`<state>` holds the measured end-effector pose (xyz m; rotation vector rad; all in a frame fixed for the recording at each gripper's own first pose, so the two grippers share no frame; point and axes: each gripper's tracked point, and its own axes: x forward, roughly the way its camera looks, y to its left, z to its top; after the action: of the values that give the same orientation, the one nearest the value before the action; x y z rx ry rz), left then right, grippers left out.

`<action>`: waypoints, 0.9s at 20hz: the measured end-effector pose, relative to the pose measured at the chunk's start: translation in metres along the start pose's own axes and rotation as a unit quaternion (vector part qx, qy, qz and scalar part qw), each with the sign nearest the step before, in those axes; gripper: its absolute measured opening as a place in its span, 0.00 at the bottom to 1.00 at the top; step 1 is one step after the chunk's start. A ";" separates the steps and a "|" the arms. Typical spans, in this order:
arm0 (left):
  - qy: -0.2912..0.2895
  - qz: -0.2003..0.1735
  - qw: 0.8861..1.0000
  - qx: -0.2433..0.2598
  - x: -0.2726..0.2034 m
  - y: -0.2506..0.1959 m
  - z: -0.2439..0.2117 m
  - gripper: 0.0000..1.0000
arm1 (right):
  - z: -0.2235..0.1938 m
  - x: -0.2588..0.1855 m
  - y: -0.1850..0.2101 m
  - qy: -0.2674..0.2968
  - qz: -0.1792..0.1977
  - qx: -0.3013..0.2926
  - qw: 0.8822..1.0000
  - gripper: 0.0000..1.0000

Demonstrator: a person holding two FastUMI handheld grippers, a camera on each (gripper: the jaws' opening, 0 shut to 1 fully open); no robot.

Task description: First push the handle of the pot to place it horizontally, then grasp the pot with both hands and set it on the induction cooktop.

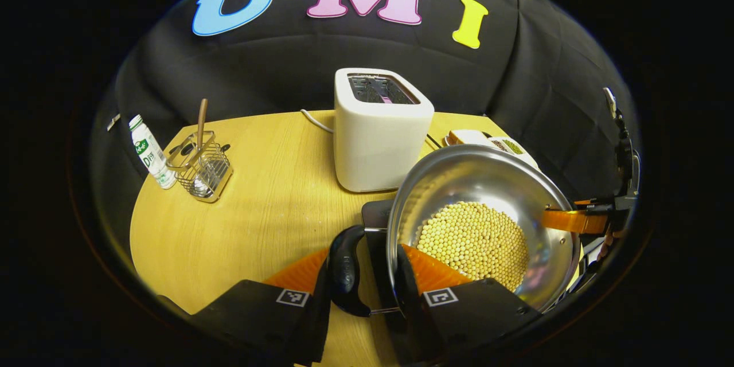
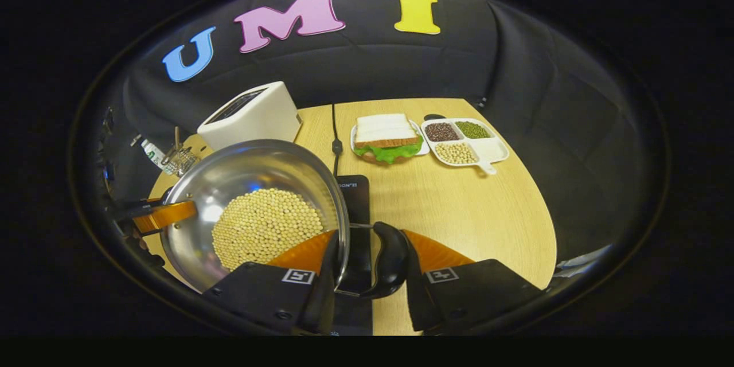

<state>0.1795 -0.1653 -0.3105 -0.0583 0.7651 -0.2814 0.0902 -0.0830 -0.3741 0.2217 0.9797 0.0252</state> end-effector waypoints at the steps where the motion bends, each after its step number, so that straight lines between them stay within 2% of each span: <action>1: 0.000 -0.002 1.000 -0.001 0.000 0.000 0.000 0.58 | 0.001 0.000 0.000 0.001 0.000 0.004 1.000 0.55; 7: 0.002 -0.005 1.000 0.002 0.001 0.000 0.000 0.60 | 0.000 0.000 -0.001 0.005 -0.006 0.008 1.000 0.59; 9: 0.003 -0.004 1.000 0.004 0.001 0.000 0.000 0.61 | -0.001 0.000 -0.001 0.005 -0.008 0.009 1.000 0.56; 10: 0.004 -0.005 1.000 0.005 0.001 0.000 0.000 0.60 | -0.001 0.000 -0.001 0.007 -0.008 0.009 1.000 0.60; 12: 0.005 -0.007 1.000 0.006 0.002 -0.001 0.000 0.61 | -0.001 0.000 -0.001 0.007 -0.010 0.009 1.000 0.61; 13: 0.008 -0.009 1.000 0.010 0.002 -0.002 -0.001 0.62 | -0.001 0.000 -0.001 0.008 -0.012 0.007 1.000 0.58; 14: 0.011 -0.005 1.000 0.018 0.002 -0.001 -0.003 0.65 | 0.000 -0.001 -0.003 0.006 -0.018 0.003 1.000 0.64; 15: 0.010 -0.002 1.000 0.027 0.001 0.001 -0.002 0.67 | 0.001 0.000 -0.004 0.003 -0.023 -0.001 1.000 0.64; 17: 0.004 -0.002 0.999 0.036 0.001 0.000 0.001 0.89 | 0.001 -0.002 -0.008 0.000 -0.035 -0.004 0.999 0.76; 18: -0.001 -0.005 0.999 0.034 0.000 -0.001 0.001 0.99 | 0.002 -0.003 -0.009 -0.004 -0.038 -0.001 0.999 0.90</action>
<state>0.1800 -0.1665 -0.3098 0.0027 0.7535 -0.3159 0.0896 -0.0928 -0.3725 0.1823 0.9792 -0.0432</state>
